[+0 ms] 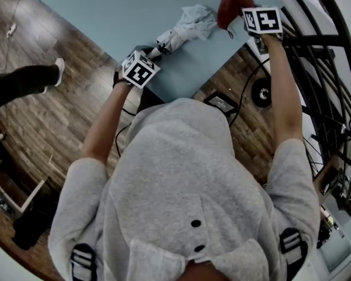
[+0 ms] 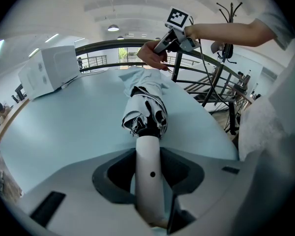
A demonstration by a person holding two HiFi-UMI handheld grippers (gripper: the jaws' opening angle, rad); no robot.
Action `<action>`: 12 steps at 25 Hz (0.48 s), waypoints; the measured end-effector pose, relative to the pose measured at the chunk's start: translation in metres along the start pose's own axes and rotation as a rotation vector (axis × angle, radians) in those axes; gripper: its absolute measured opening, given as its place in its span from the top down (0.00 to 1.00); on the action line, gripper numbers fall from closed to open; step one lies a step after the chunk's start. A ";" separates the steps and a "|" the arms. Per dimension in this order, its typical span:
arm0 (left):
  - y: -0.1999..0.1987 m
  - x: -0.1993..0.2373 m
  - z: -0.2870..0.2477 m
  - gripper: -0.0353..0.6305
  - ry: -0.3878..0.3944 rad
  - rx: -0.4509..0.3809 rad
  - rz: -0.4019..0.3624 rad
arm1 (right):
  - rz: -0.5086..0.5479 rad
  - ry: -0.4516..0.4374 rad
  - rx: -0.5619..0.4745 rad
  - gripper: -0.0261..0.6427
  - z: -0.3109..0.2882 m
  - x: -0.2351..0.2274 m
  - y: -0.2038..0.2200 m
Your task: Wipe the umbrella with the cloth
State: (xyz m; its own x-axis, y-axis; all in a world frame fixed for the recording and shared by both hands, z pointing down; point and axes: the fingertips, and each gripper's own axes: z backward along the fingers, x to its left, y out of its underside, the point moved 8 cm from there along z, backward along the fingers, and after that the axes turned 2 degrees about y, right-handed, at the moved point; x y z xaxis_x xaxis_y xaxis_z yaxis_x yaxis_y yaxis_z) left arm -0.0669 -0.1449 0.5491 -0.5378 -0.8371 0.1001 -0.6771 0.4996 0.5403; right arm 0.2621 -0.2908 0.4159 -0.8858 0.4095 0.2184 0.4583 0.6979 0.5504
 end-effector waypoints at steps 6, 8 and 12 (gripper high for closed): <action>-0.002 -0.002 -0.002 0.71 -0.004 -0.004 0.002 | 0.061 0.021 -0.042 0.85 -0.002 0.000 -0.037; -0.003 -0.003 -0.002 0.71 -0.005 -0.004 0.001 | 0.102 -0.006 -0.038 0.85 -0.011 0.013 -0.044; -0.003 -0.004 0.000 0.71 -0.002 -0.002 0.006 | 0.208 -0.115 0.021 0.85 -0.035 0.057 -0.048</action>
State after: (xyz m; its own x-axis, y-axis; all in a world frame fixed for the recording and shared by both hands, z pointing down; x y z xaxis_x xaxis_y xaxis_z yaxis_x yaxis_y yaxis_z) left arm -0.0626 -0.1433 0.5473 -0.5427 -0.8337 0.1020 -0.6727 0.5041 0.5416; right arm 0.1871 -0.3222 0.4301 -0.7584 0.6095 0.2311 0.6326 0.6028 0.4862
